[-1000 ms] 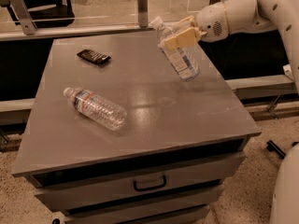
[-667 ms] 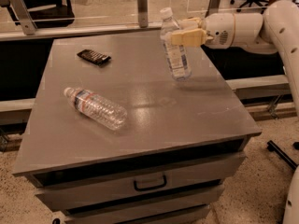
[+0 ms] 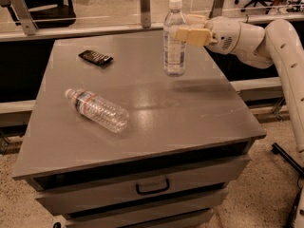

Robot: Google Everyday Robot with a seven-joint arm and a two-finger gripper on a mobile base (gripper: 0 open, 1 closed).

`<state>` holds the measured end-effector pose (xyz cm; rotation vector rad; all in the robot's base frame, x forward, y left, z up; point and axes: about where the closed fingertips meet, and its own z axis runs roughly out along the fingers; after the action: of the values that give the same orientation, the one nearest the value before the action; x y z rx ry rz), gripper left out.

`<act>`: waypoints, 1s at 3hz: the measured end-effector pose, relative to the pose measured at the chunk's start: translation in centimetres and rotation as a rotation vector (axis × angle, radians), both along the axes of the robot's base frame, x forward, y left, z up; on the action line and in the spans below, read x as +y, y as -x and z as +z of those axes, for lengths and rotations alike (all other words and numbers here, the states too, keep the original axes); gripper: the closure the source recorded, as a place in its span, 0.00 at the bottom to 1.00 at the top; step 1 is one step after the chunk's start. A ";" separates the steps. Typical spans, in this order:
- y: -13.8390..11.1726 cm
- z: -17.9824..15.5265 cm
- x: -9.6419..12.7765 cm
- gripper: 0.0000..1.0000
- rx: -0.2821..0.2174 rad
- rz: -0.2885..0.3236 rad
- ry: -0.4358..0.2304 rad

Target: Place blue plastic bottle upright

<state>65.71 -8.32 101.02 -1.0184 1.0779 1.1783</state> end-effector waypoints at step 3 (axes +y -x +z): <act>0.3 -3.0 -3.6 0.78 0.006 -0.070 0.009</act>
Offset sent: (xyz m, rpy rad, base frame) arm -0.0034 -0.0473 -0.0379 -0.0345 0.0242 -0.0916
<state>65.41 -11.92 98.02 -0.9769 1.1155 1.1222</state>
